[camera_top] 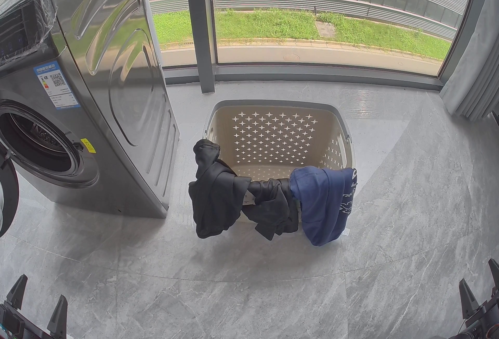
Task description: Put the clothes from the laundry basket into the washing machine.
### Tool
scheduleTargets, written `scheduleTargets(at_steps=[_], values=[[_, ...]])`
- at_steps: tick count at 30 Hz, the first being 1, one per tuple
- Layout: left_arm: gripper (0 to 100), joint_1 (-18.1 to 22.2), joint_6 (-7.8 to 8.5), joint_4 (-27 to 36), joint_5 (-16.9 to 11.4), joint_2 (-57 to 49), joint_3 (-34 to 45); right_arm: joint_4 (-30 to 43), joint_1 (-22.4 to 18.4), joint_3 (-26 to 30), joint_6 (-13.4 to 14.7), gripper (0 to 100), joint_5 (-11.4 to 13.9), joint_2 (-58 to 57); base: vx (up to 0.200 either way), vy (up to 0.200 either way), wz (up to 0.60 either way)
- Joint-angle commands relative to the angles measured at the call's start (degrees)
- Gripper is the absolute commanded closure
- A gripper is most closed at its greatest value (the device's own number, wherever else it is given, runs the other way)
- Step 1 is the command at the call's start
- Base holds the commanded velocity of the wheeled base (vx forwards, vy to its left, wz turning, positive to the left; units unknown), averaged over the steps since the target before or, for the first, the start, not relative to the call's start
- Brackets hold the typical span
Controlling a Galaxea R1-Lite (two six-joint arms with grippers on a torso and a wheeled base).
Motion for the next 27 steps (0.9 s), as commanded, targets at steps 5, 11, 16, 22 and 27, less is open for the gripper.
scheduleTargets(at_steps=[5, 11, 16, 22, 27], values=[[0, 0.0, -0.02, 0.0, 0.0, -0.7, 0.9, 0.0, 0.0, 1.0, -0.1, 0, 0.0, -0.9, 0.16, 0.0, 0.0], [0, 0.0, -0.02, 0.0, 0.0, -0.7, 0.9, 0.0, 0.0, 1.0, -0.1, 0, 0.0, -0.9, 0.0, 0.0, 0.0], [0, 0.0, -0.02, 0.0, 0.0, -0.7, 0.9, 0.1, 0.0, 1.0, 0.2, 0, -0.1, -0.9, 0.0, 0.0, 0.0], [0, 0.0, -0.02, 0.0, 0.0, -0.7, 0.9, -2.0, 0.0, -9.3, 0.2, 0, -0.8, 0.4, 0.0, 0.0, 0.0], [0, 0.0, -0.02, 0.0, 0.0, -0.7, 0.9, 2.4, 0.3, -15.2, 0.9, 0, 0.1, 14.8, 0.0, 0.0, 0.0]])
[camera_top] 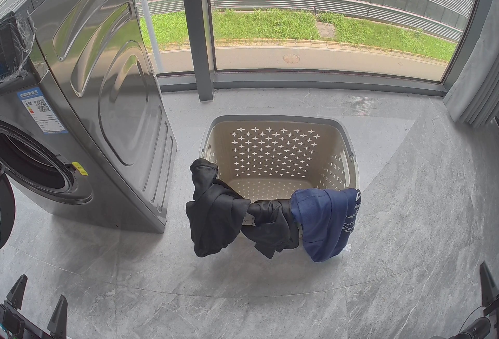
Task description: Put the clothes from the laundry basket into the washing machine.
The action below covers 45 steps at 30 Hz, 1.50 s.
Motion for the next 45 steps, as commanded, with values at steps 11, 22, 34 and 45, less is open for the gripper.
scheduleTargets(at_steps=[11, 22, 34, 45], values=[[0, 0.0, 0.05, 0.0, 0.0, -0.8, 0.9, -9.6, 4.5, -7.3, 7.6, 0, 7.5, 50.9, 0.0, 0.0, 0.0], [0, 0.0, 0.05, 0.0, -0.1, -0.8, 0.9, -25.6, 8.5, -7.9, 8.8, 0, 1.7, 72.6, 0.0, 0.0, 0.0], [0, 0.0, -0.04, 0.0, 0.0, -0.8, 0.9, -26.7, 14.0, -12.2, 13.2, 0, 0.3, 83.1, 0.05, 0.0, 0.0], [0, 0.0, -0.04, 0.0, 0.0, -0.8, 0.9, -30.1, 18.8, -13.6, 14.9, 0, 0.1, 91.3, 0.055, 0.0, 0.0]])
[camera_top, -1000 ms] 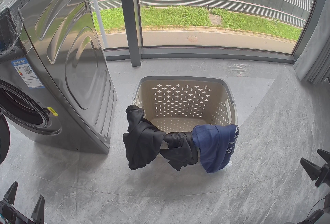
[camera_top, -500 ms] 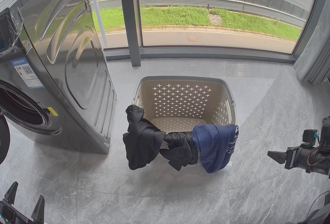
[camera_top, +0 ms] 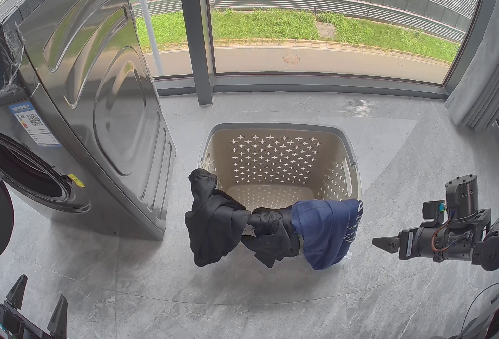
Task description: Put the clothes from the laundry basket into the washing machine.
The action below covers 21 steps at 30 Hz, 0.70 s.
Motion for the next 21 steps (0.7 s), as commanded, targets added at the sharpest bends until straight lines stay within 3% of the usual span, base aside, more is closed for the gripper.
scheduleTargets(at_steps=[1, 11, 14, 21], values=[[0, 0.0, -0.04, 0.0, 0.0, -0.8, 0.9, -3.1, 2.4, -0.2, 0.5, 0, -0.2, 6.4, 0.0, 0.0, 0.0], [0, 0.0, -0.04, 0.0, -0.1, -0.8, 0.9, -12.6, 6.0, -1.0, 0.6, 0, -1.7, 16.2, 0.0, 0.0, 0.0], [0, 0.0, -0.04, 0.0, -0.1, -0.8, 0.9, -15.8, 7.7, -2.4, 2.3, 0, -1.8, 20.0, 0.0, 0.0, 0.0], [0, 0.0, -0.04, 0.0, -0.1, -0.8, 0.9, -19.0, 9.0, -6.7, 2.9, 0, -1.8, 26.0, 0.0, 0.0, 0.0]])
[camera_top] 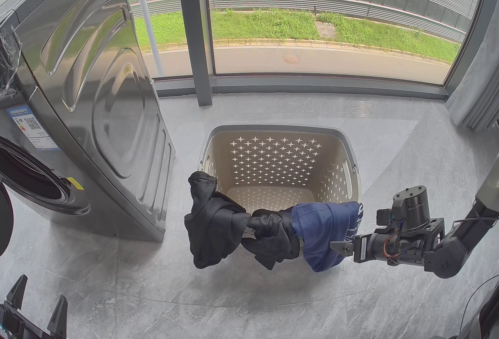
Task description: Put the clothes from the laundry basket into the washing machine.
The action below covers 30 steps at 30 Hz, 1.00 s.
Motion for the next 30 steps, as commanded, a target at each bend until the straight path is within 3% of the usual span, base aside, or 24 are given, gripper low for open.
scheduleTargets(at_steps=[1, 15, 18, 28, 29, 30], values=[[0, 0.0, -0.02, 0.0, 0.1, -0.8, 0.9, -1.8, 0.8, -3.1, 0.2, 0, 0.0, 5.6, 0.0, 0.0, 0.0], [0, 0.0, -0.02, 0.0, 0.0, -0.8, 0.9, -4.0, 0.2, -8.9, 2.6, 0, -0.1, 10.4, 0.0, 0.0, 0.0], [0, 0.0, -0.02, 0.0, 0.0, -0.8, 0.9, -4.1, 0.2, -11.1, 2.9, 0, -2.3, 13.0, 0.0, 0.0, 0.0], [0, 0.0, -0.02, 0.0, 0.0, -0.8, 0.9, -4.2, 0.2, -13.7, 3.8, 0, -2.7, 14.6, 0.0, 0.0, 0.0], [0, 0.0, -0.02, 0.0, 0.0, -0.8, 0.9, -4.3, 0.1, -13.7, 3.8, 100, -2.6, 14.5, 0.0, 0.0, 0.0], [0, 0.0, -0.02, 0.0, 0.0, -0.8, 0.9, -4.3, 0.0, -13.7, 3.8, 100, -2.6, 14.5, 0.0, 0.0, 0.0]])
